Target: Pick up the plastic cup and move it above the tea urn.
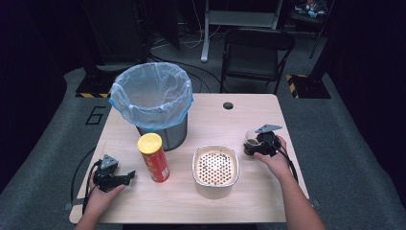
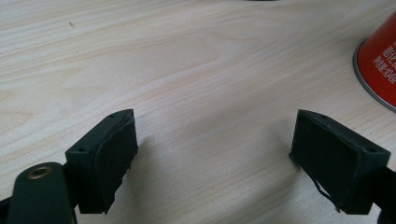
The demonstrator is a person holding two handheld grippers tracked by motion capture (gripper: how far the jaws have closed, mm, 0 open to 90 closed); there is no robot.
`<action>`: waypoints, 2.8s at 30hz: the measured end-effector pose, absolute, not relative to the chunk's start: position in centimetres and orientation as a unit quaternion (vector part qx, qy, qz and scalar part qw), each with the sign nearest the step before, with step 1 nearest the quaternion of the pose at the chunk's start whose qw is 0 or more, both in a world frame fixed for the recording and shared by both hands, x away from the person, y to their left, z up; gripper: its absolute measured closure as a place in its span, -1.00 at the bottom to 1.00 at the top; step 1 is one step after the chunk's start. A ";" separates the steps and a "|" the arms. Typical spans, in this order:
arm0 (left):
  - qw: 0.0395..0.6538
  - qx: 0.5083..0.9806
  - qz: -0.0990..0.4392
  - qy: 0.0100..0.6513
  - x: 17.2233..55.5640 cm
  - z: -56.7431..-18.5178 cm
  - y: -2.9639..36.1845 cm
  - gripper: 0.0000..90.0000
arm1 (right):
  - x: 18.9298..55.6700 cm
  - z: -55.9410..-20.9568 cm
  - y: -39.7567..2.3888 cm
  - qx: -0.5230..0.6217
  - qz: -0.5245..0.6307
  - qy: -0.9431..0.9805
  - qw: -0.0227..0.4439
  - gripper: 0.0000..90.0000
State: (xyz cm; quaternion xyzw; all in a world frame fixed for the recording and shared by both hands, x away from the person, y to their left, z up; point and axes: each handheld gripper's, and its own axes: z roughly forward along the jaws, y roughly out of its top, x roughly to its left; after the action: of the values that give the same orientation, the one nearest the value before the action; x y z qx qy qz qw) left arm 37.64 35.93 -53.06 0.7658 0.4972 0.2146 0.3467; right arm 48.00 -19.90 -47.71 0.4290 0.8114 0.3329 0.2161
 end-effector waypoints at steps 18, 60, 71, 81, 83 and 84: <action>0.349 0.764 0.216 0.498 37.6 -53.1 35.9 -0.69 | 47.5 -47.3 -19.0 0.398 0.342 0.819 0.232 -0.29; 0.349 0.764 0.217 0.498 37.7 -53.1 35.9 -0.69 | 46.9 -39.1 -14.0 0.196 0.434 0.841 0.257 -0.17; 0.349 0.764 0.217 0.498 37.6 -53.1 35.9 -0.69 | 46.6 -39.2 -12.4 0.112 0.426 0.852 0.282 -0.16; 0.349 0.764 0.217 0.498 37.6 -53.1 35.9 -0.69 | 45.5 -40.0 -11.6 0.049 0.400 0.857 0.321 -0.16; 0.349 0.764 0.217 0.498 37.6 -53.1 35.9 -0.69 | 45.3 -40.0 -11.6 0.043 0.399 0.856 0.326 -0.16; 0.346 0.766 0.214 0.497 37.6 -53.0 35.9 -0.69 | 45.2 -40.0 -11.5 0.039 0.397 0.855 0.331 -0.16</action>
State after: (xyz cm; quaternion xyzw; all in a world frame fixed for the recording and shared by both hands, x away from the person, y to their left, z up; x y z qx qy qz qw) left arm 37.63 35.94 -53.04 0.7664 0.4971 0.2140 0.3461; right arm 45.23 -11.55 -39.97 0.0391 0.8552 0.3968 0.3311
